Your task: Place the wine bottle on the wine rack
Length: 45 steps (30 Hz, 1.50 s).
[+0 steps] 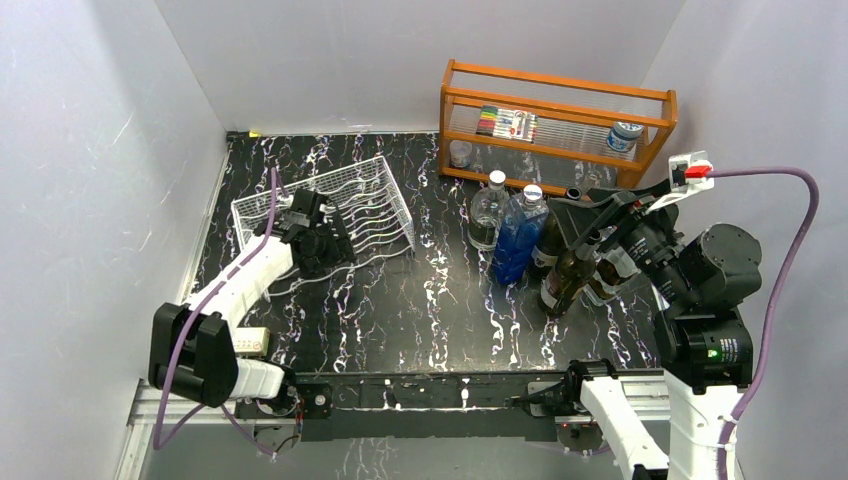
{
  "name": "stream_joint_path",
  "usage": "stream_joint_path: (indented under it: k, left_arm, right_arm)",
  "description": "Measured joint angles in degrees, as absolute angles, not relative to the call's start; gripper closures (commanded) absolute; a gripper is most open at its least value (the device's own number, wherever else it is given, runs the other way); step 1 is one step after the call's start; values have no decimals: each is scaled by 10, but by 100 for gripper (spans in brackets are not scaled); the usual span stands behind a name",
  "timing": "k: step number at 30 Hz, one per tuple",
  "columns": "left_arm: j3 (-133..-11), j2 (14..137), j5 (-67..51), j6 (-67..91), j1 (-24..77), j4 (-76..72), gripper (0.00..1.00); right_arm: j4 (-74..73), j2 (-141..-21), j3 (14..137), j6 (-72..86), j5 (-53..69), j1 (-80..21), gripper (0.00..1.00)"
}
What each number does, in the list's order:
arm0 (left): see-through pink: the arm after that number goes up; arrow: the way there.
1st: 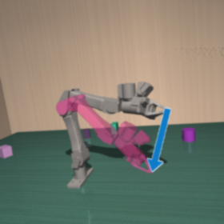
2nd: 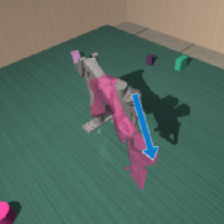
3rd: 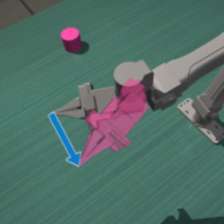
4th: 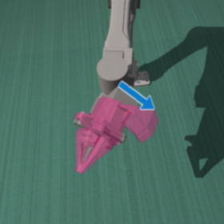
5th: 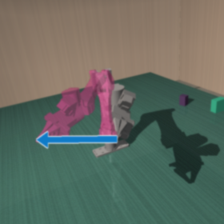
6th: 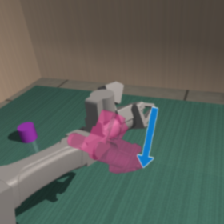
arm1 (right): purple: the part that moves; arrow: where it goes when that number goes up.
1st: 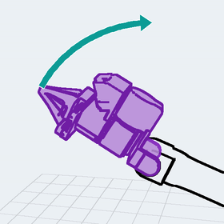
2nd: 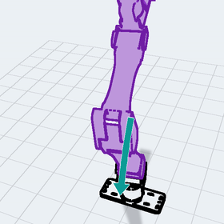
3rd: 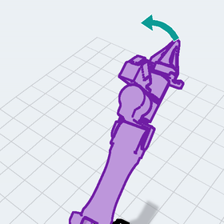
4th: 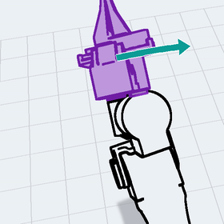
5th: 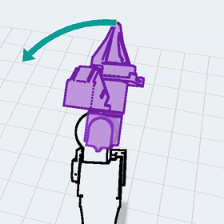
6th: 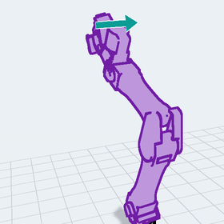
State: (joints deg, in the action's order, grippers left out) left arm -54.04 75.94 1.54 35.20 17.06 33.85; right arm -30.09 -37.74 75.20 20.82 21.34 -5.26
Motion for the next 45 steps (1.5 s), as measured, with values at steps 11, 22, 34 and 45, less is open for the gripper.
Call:
stream_joint_path:
  k: [11, 22, 34, 45]
  left_arm:
    - [-569, 818, -4, 395, 171, 259, 46]
    - [-625, 908, -22, 406, 171, 197, 57]
    - [-613, 755, -119, 322, 171, 197, 30]
    - [-610, 565, -208, 224, 174, 185, 2]
  right_arm:
    - [-315, -377, 752, 208, 197, -53, 3]
    - [-352, -384, 760, 201, 197, -53, 4]
    - [-480, -415, 816, 148, 50, -53, 7]
    - [-538, -428, 780, 104, -32, -66, 11]
